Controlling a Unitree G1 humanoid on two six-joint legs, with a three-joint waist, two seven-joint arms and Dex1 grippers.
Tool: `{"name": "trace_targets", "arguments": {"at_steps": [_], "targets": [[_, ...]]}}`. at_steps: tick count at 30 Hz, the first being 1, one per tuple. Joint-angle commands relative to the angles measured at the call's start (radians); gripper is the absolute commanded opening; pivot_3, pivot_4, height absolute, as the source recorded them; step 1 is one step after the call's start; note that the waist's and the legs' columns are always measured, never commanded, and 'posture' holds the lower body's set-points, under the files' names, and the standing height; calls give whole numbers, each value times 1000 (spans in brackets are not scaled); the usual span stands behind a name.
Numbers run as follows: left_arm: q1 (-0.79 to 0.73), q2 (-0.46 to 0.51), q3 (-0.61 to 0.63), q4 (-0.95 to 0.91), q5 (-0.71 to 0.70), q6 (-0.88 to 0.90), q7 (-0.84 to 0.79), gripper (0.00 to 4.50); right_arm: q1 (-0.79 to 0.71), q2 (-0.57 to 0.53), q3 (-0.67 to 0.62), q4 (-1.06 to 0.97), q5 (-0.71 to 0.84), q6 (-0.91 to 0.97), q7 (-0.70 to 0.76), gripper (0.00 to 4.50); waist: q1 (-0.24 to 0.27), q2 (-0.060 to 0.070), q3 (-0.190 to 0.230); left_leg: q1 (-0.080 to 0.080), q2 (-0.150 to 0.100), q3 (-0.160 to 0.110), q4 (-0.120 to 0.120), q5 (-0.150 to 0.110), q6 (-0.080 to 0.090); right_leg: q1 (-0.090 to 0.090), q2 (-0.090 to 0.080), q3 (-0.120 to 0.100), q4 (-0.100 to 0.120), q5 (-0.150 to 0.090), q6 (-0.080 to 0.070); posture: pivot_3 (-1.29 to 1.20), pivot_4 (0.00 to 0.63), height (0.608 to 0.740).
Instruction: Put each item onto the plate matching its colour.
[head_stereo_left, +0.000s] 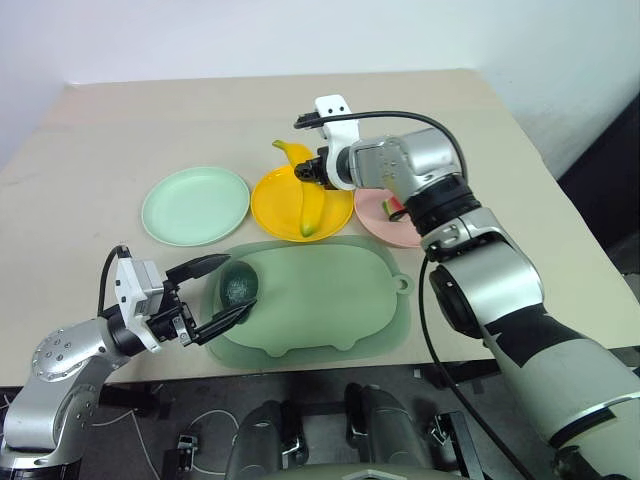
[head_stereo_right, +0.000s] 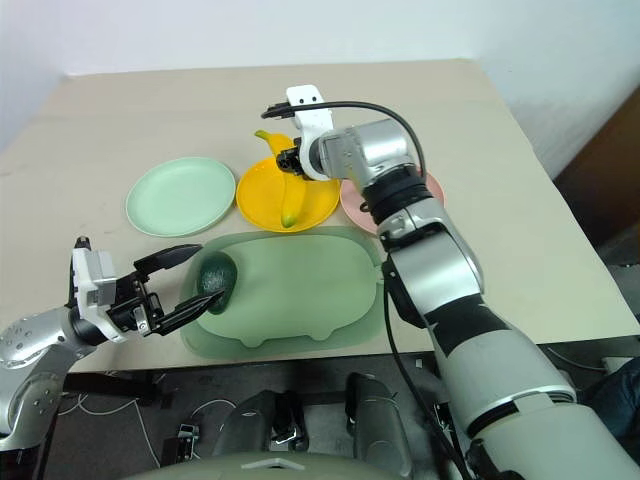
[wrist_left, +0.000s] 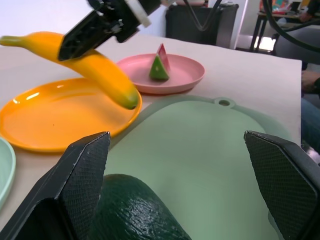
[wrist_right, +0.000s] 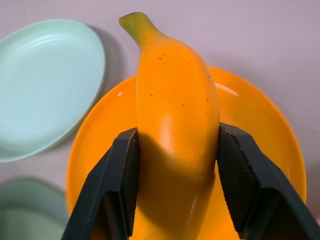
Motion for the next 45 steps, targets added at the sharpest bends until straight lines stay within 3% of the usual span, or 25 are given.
{"name": "trace_targets", "arguments": {"at_steps": [1,12,20,28,31,35,38,45], "targets": [[-31,23,36,38,-12,-19,-24,4500,-42,38,-21,107,-91,-138,35,1934,1,0,0,0,0,0,0,0,0,0,0,0,0,0,0,0,150,696],[-10,11,48,121,11,-95,-71,4500,-33,109,-79,251,-244,-252,46,1934,-9,0,0,0,1,0,1,0,0,-2,-2,0,4,-1,-2,0,150,696],[22,9,52,142,8,-138,-97,4500,-66,111,-132,249,-287,-258,69,4465,-15,0,0,-1,0,1,4,0,0,-7,-6,1,12,-2,-4,0,150,696],[8,13,59,165,1,-136,-117,4500,-97,85,-176,158,-282,-224,148,4465,-27,0,0,-1,0,0,4,0,0,-7,-6,0,14,-3,-5,0,150,696],[-8,11,69,174,-9,-127,-108,4500,-55,46,-164,-9,-267,-141,251,4465,-25,0,0,-1,0,-1,5,0,0,-6,-6,0,14,-3,-5,0,150,696],[-9,14,69,166,-9,-121,-105,4500,103,-31,-143,-408,-212,55,344,4465,-20,-2,-1,-1,0,-4,6,0,0,-5,-7,0,13,-3,-5,0,150,696],[-12,14,67,155,-8,-114,-93,4500,280,-112,-138,-760,-156,206,367,4465,-15,-3,-2,-1,-1,-6,6,0,0,-4,-9,-2,13,-5,-7,0,150,696],[-15,20,74,129,-17,-91,-68,4500,527,-212,-189,-1140,-73,373,343,4465,-5,-3,-2,-1,-1,-6,6,0,0,-4,-9,-2,14,-5,-8,0,150,696]]}}
